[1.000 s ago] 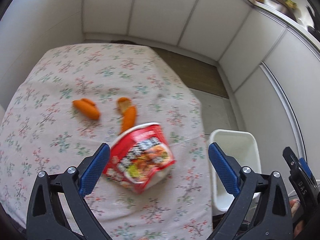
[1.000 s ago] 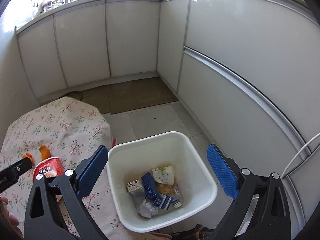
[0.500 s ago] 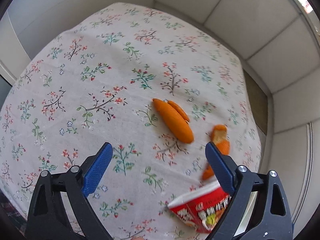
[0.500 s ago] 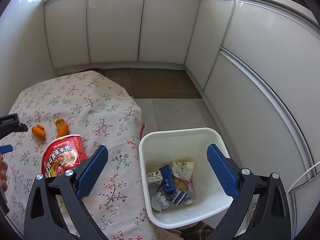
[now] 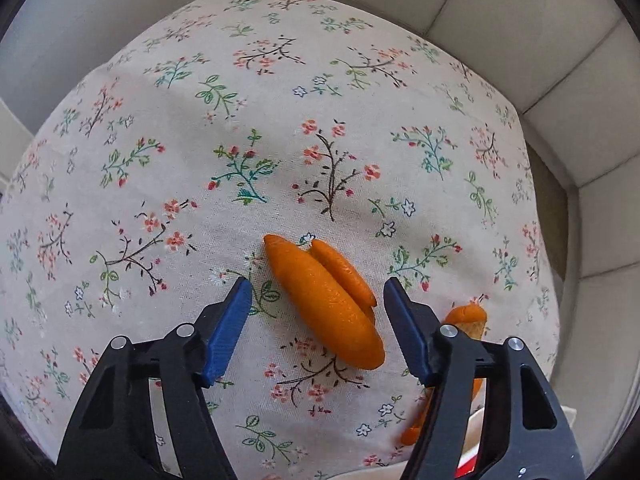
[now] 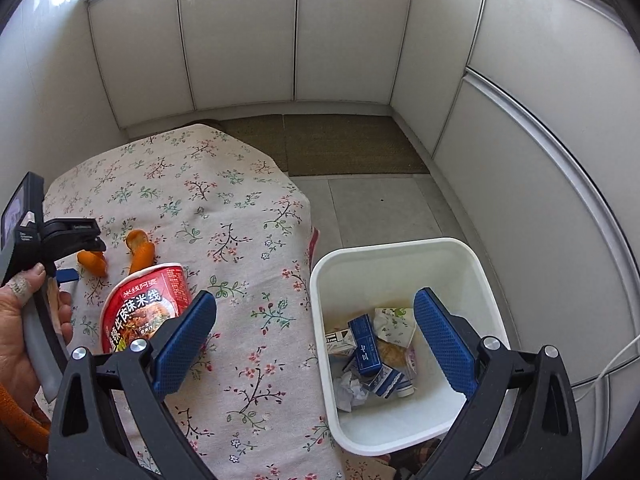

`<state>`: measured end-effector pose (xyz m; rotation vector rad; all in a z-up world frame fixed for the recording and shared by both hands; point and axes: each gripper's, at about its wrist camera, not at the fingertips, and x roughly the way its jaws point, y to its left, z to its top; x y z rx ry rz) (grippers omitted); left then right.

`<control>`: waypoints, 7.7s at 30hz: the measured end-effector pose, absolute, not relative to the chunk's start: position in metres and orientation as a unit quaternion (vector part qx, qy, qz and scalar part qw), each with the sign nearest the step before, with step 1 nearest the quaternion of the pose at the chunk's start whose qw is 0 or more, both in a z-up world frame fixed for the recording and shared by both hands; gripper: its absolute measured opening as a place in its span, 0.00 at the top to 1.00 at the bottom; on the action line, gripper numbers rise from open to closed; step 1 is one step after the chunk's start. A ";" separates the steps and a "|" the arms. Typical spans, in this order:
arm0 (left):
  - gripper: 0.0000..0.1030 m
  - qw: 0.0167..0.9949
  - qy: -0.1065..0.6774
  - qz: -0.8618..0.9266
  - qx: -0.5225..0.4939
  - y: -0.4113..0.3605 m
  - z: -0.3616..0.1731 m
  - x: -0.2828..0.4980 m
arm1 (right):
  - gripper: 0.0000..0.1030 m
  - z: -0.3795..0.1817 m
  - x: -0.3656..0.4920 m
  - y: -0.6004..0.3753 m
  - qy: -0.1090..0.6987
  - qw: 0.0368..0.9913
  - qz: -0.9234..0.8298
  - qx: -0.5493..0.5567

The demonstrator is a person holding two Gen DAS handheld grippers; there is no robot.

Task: Collect trash
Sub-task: 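Grasp the orange peel with the left gripper and lift it, then move the right gripper toward the second orange peel while the left gripper holds its peel, then grasp the second orange peel with the right gripper and lift it, then drop both orange peels into the white bin, opening both grippers, then move the left gripper back to the red noodle cup on the table, then grasp the red noodle cup by its rim with the left gripper and lift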

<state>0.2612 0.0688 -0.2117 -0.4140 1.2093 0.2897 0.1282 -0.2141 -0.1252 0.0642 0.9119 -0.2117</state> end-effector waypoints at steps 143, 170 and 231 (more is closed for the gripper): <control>0.80 0.891 0.378 -0.245 -0.056 -0.178 -0.042 0.100 | 0.09 -0.016 -0.011 -0.368 0.122 0.948 -0.278 0.092; 0.17 0.872 0.436 -0.222 0.015 -0.215 -0.086 0.106 | 0.07 -0.024 -0.006 -0.386 0.151 0.931 -0.318 0.096; 0.47 0.762 0.567 -0.166 -0.265 0.077 -0.170 0.184 | 0.07 -0.081 0.115 -0.274 0.377 0.914 -0.145 0.047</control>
